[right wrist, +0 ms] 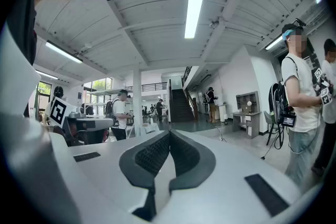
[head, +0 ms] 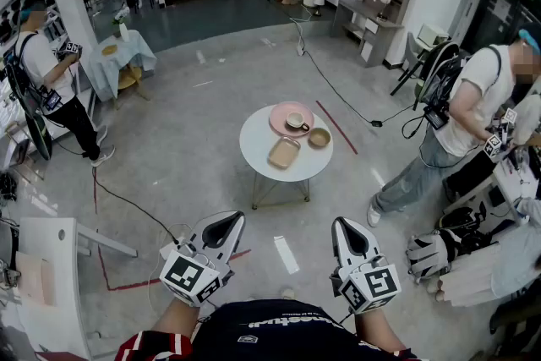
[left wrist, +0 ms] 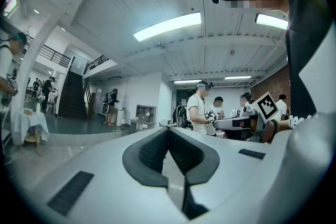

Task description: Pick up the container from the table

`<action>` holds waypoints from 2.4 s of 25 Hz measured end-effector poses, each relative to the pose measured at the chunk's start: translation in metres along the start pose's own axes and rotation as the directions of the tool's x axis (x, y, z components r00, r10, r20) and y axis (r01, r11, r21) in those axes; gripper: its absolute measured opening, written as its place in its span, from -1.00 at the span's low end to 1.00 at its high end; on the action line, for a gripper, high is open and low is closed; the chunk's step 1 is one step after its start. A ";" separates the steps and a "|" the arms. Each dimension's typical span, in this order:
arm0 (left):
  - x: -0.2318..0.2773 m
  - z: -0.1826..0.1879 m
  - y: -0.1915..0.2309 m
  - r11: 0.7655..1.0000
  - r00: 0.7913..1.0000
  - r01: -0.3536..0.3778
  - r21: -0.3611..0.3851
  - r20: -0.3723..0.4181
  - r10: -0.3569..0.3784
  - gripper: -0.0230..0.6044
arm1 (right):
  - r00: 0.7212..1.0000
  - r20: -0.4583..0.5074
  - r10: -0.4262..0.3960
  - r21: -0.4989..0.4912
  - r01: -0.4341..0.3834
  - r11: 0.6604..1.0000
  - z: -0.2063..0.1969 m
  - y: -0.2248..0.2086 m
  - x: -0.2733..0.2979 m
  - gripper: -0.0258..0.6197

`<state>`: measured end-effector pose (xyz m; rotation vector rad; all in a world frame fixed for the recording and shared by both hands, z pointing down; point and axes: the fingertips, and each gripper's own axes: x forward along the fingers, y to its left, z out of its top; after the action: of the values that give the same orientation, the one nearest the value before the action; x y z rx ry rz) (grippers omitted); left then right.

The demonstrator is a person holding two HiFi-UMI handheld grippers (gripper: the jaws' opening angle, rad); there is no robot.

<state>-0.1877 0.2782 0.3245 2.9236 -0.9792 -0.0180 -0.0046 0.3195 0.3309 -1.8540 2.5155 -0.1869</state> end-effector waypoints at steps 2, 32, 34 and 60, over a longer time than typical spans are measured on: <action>-0.001 -0.002 0.001 1.000 1.000 -0.002 -0.011 -0.005 0.002 -0.86 | 1.000 -0.005 0.001 -0.001 -0.001 1.000 -0.002 0.001 0.000 -0.88; 0.089 -0.017 -0.035 0.999 0.998 -0.036 -0.019 -0.044 0.035 -0.86 | 0.995 -0.020 0.096 0.044 -0.095 0.995 -0.015 -0.095 0.000 -0.88; 0.091 -0.021 -0.029 0.999 0.997 -0.037 -0.018 -0.062 0.036 -0.86 | 0.995 -0.026 0.100 0.057 -0.098 0.994 -0.018 -0.095 0.007 -0.88; 0.267 -0.014 0.247 0.997 0.996 0.069 -0.033 -0.053 -0.071 -0.86 | 1.000 -0.026 -0.007 0.021 0.007 1.000 0.013 -0.151 0.315 -0.88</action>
<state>-0.1228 -0.0783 0.3554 2.9119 -0.8605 0.0421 0.0463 -0.0255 0.3532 -1.8651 2.5136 -0.2388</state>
